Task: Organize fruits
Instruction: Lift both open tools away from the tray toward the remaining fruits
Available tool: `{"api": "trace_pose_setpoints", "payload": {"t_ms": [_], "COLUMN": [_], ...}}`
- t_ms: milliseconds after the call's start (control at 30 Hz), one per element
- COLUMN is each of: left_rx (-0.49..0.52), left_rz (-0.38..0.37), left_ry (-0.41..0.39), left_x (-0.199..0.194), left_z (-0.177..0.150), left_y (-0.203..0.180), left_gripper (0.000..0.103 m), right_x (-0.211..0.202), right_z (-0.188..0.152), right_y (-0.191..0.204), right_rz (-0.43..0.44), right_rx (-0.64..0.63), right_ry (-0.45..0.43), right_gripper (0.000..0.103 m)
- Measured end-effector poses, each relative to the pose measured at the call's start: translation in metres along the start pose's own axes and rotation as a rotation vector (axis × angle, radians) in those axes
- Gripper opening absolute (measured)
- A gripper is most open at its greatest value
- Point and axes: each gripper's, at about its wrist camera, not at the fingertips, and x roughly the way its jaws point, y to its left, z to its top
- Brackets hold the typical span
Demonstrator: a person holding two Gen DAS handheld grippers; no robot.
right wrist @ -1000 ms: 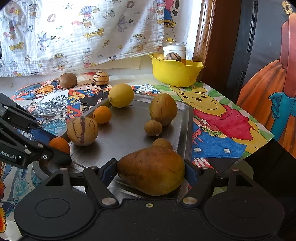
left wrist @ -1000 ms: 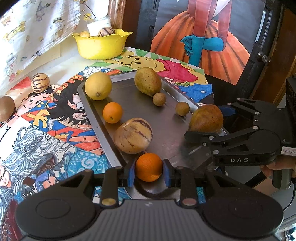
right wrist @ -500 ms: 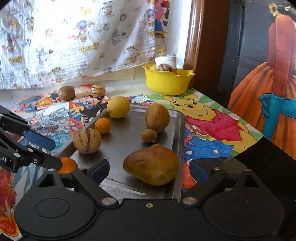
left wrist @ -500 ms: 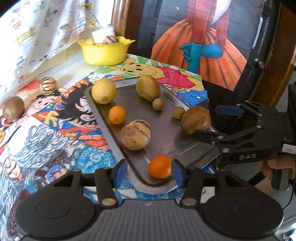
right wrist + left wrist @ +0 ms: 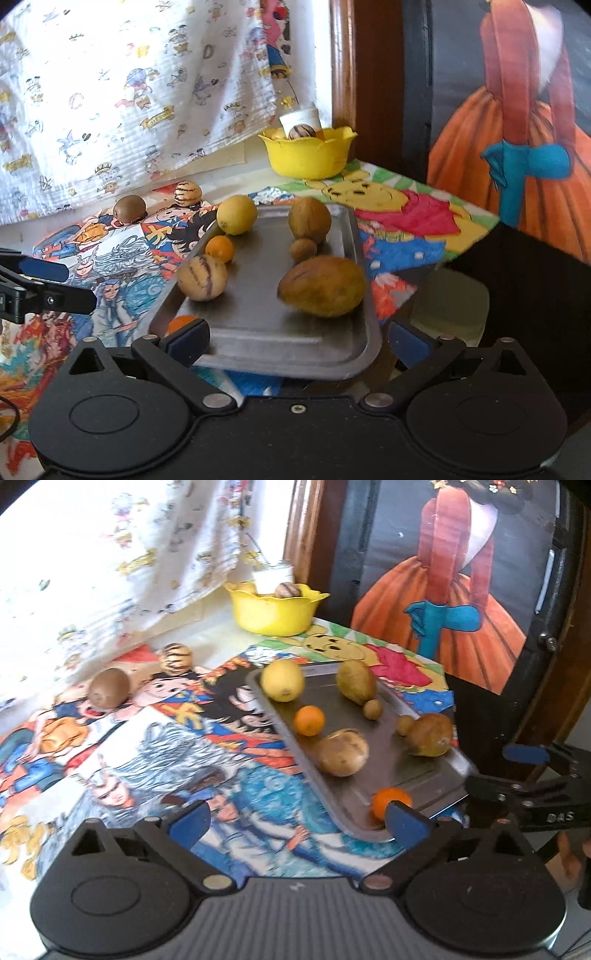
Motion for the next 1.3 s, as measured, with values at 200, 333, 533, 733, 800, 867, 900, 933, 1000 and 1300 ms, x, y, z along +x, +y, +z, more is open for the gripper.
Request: {"api": "trace_pose_setpoints", "payload": {"t_ms": [200, 333, 533, 733, 800, 867, 900, 933, 1000, 1300], "left_rx": [0.036, 0.019, 0.001, -0.011, -0.025, -0.043, -0.055, -0.071, -0.096, -0.115], "left_rz": [0.074, 0.107, 0.165, 0.234, 0.266, 0.298, 0.311, 0.322, 0.345, 0.407], "left_ry": [-0.022, -0.018, -0.017, -0.04, -0.053, -0.064, -0.07, -0.077, -0.088, -0.126], "left_x": [-0.012, -0.016, -0.025, -0.038, -0.041, -0.044, -0.046, -0.048, -0.05, -0.049], "left_z": [-0.012, -0.016, -0.019, -0.011, -0.005, 0.001, 0.005, 0.008, 0.013, 0.039], "left_y": [0.012, 0.025, 0.047, 0.078, 0.092, 0.104, 0.11, 0.116, 0.127, 0.158], "left_gripper": [0.103, 0.103, 0.103, 0.103, 0.103, 0.103, 0.103, 0.103, 0.103, 0.103], "right_x": [-0.007, -0.005, -0.002, -0.007, -0.006, -0.005, -0.003, -0.001, 0.004, 0.032], "right_z": [-0.012, -0.016, -0.008, 0.019, 0.032, 0.045, 0.052, 0.058, 0.071, 0.138], "right_y": [0.024, 0.041, 0.07, 0.097, 0.105, 0.112, 0.116, 0.118, 0.122, 0.141], "right_rz": [-0.03, -0.006, 0.059, 0.137, 0.15, 0.165, 0.175, 0.179, 0.187, 0.228], "right_rx": [0.026, 0.006, -0.066, -0.194, -0.241, -0.269, -0.276, -0.278, -0.276, -0.201], "right_ry": [0.037, 0.077, 0.12, 0.101, 0.08, 0.056, 0.044, 0.033, 0.013, -0.047], "right_gripper": [0.102, 0.102, 0.102, 0.102, 0.102, 0.102, 0.102, 0.102, 0.102, 0.102]}}
